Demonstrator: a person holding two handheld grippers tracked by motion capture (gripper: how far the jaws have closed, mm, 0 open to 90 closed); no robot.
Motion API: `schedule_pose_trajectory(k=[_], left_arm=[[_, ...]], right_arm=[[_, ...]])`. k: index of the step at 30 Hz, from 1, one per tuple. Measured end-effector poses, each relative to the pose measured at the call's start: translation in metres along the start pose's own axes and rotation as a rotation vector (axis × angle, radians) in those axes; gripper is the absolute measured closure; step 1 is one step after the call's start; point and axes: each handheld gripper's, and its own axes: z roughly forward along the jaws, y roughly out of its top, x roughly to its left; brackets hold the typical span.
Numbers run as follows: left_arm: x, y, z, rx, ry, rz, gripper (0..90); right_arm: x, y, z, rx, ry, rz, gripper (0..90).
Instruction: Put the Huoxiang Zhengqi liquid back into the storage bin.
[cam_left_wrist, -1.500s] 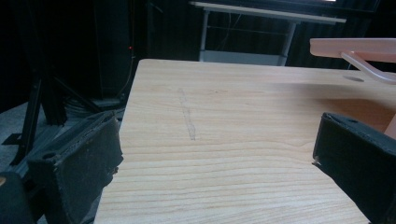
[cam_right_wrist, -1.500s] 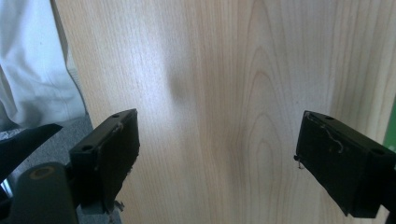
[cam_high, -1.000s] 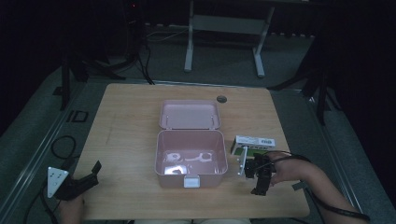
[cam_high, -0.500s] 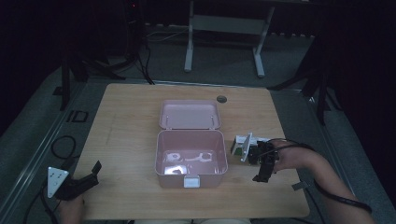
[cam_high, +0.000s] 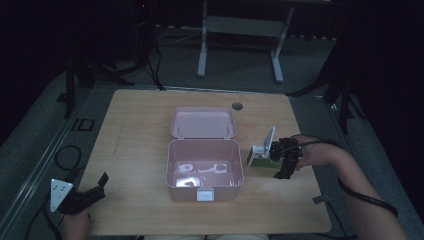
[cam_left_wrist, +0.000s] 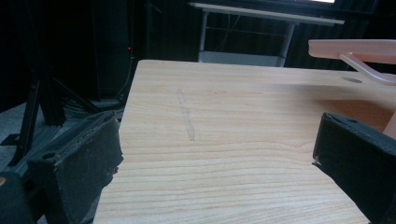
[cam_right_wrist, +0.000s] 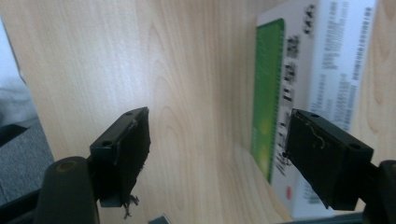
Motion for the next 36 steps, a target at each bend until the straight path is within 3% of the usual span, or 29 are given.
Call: schedule_pose_trajectory(k=[10,23,31,36], left_arm=[[0.000,0.000,0.000,0.000,-0.001,0.003,1.0],[0.000,0.000,0.000,-0.002,-0.003,0.004,1.0],[-0.001,0.000,0.000,0.000,-0.006,0.003,0.9],[0.000,0.000,0.000,-0.001,-0.008,0.002,1.0]], right_arm=[[-0.023,0.001,-0.007,0.003,-0.023,-0.012,25.9],[-0.048,0.002,0.010,0.038,-0.021,0.017,30.4],[-0.057,0.006,0.015,0.028,-0.020,0.024,31.8],[-0.061,0.006,0.028,0.057,0.004,0.041,32.8]])
